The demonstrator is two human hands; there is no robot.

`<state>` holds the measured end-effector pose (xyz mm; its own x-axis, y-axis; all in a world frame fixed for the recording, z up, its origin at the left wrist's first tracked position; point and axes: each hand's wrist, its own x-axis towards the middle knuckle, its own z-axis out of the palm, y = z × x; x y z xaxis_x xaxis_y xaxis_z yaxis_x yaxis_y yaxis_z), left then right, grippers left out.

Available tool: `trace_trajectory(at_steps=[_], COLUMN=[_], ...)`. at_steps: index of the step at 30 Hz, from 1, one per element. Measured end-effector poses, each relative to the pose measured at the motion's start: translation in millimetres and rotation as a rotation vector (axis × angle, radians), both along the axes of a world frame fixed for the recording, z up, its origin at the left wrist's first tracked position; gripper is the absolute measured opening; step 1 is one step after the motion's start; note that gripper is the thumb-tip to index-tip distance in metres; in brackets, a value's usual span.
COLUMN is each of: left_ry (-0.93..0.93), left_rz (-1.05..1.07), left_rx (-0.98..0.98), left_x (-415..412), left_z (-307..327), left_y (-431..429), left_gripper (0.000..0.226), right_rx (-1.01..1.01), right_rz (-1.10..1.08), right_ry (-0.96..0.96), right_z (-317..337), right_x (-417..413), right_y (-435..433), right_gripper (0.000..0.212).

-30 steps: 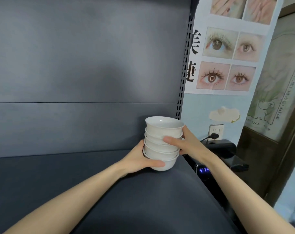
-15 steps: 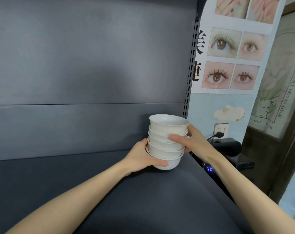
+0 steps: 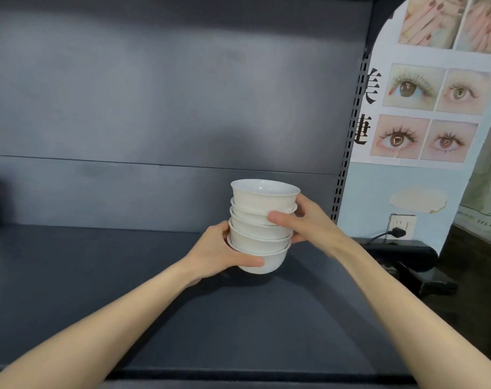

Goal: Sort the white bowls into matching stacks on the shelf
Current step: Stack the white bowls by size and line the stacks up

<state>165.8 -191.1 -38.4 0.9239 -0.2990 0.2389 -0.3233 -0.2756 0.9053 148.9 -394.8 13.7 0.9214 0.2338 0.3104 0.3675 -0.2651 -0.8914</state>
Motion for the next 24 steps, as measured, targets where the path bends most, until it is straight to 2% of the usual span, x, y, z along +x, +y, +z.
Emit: trace_trajectory(at_steps=[5,10,24], left_ry=[-0.005,-0.008,-0.048], left_rz=[0.115,0.220,0.421], left_rx=[-0.004,0.008,0.031], left_x=[-59,-114,-209], left_z=[-4,0,21], left_y=[34,77,260], left_gripper=[0.062,0.060,0.057], right_rx=[-0.016,-0.001,-0.002], right_rz=[0.092,0.179,0.381], right_ry=[0.011,0.014,-0.036], right_z=[-3,-1,17], right_x=[-33,-64,-116], right_y=[35,81,275], right_gripper=[0.068,0.052,0.048])
